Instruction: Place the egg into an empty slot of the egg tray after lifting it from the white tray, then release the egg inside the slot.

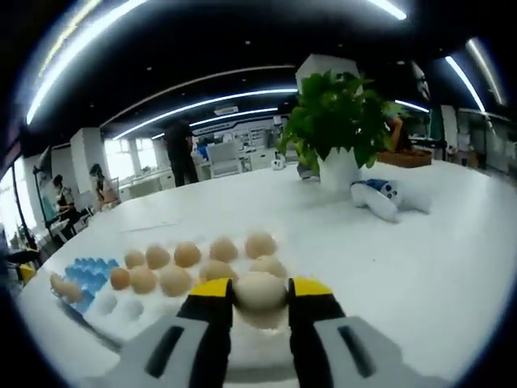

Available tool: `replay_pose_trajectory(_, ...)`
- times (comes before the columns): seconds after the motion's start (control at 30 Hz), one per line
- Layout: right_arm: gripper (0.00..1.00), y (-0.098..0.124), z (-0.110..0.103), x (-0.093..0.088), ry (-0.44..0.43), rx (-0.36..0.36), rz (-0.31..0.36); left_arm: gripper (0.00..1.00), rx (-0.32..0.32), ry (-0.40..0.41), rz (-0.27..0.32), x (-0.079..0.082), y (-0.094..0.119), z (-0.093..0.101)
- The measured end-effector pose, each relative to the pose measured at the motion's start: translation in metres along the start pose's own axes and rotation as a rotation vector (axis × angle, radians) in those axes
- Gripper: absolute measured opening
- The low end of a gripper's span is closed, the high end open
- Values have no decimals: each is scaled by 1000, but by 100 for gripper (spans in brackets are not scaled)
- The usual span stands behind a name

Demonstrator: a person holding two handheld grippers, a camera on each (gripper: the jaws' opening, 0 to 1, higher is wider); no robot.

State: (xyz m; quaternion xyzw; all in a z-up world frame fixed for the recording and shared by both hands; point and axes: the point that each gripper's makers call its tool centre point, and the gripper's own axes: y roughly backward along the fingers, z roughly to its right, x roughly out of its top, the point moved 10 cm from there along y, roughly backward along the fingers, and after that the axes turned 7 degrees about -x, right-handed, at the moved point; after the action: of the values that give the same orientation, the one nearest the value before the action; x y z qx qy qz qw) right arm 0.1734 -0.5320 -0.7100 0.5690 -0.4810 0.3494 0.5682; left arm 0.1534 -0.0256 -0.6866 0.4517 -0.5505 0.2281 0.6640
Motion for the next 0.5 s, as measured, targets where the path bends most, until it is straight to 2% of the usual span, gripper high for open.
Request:
replay_pose_trajectory(0.13, 26, 5, -29, 12, 41, 105, 30, 77, -2, -2, -1, 0, 0, 1)
replay_pose_trajectory(0.23, 26, 6, -52, 16, 26, 175, 30, 76, -1, -1, -2, 0, 1, 0)
replay_pose_trajectory(0.37, 26, 5, -79, 14, 16, 261, 24, 76, 2, -4, -1, 0, 1, 1)
replay_pose_trajectory(0.4, 26, 5, -94, 11, 1, 309, 9, 76, 2, -3, 0, 0, 1, 1)
replay_pose_trajectory(0.5, 26, 5, -120, 6, 31, 389, -7, 76, 0, -6, 0, 0, 1, 2)
